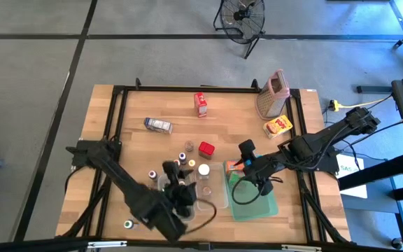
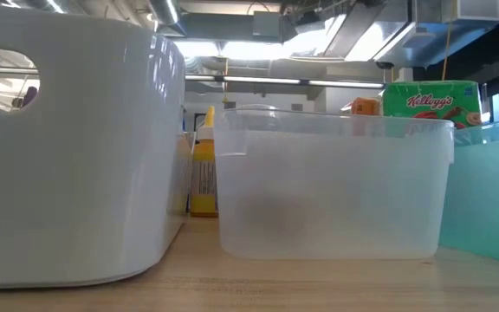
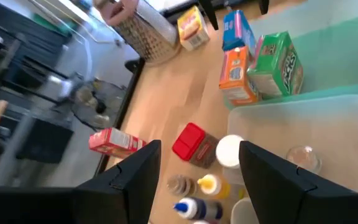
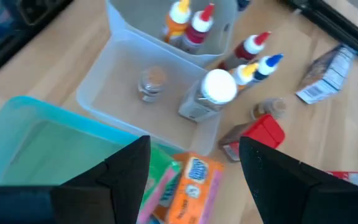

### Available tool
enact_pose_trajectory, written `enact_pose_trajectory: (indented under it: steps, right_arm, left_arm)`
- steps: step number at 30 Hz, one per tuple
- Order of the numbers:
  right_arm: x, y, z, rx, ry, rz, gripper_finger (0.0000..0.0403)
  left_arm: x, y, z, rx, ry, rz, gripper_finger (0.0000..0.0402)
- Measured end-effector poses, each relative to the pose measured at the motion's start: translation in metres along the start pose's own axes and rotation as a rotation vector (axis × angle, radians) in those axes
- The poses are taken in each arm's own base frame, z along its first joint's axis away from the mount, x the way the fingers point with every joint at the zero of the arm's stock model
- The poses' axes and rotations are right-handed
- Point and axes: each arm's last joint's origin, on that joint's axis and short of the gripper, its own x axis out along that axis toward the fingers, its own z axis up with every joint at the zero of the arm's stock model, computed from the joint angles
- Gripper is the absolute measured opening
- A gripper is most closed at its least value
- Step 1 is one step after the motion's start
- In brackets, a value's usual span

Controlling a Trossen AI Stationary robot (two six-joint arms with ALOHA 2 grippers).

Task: Pick & Place Kitchen Items
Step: Put the red seasoning can into the transparent bin

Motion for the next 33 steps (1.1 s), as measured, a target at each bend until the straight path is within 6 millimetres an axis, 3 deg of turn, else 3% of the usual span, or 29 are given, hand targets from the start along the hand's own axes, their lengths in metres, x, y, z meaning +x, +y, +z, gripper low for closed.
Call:
enact_pose_trajectory:
  steps: [9,17,24,33]
  right_arm:
    - [0.002,-0.009,-0.006,0.060,0.052,-0.012,0.0248]
    - [0.001,-0.007,-0.014,0.131,0.131,-0.002,0.0248]
    - [0.001,-0.007,-0.014,0.138,0.133,-0.019,0.0248]
    - [0.004,-0.020,-0.007,0.153,0.050,-0.105,0.0248]
  left_arm:
    - [-0.024,0.076,0.009,-0.034,-0.010,-0.100,0.0212]
    - [-0.035,0.124,0.004,-0.054,-0.034,-0.106,0.0212]
    - [-0.025,0.163,-0.020,-0.098,0.019,-0.052,0.0212]
    - [-0.011,0.192,-0.072,-0.143,0.156,-0.081,0.0212]
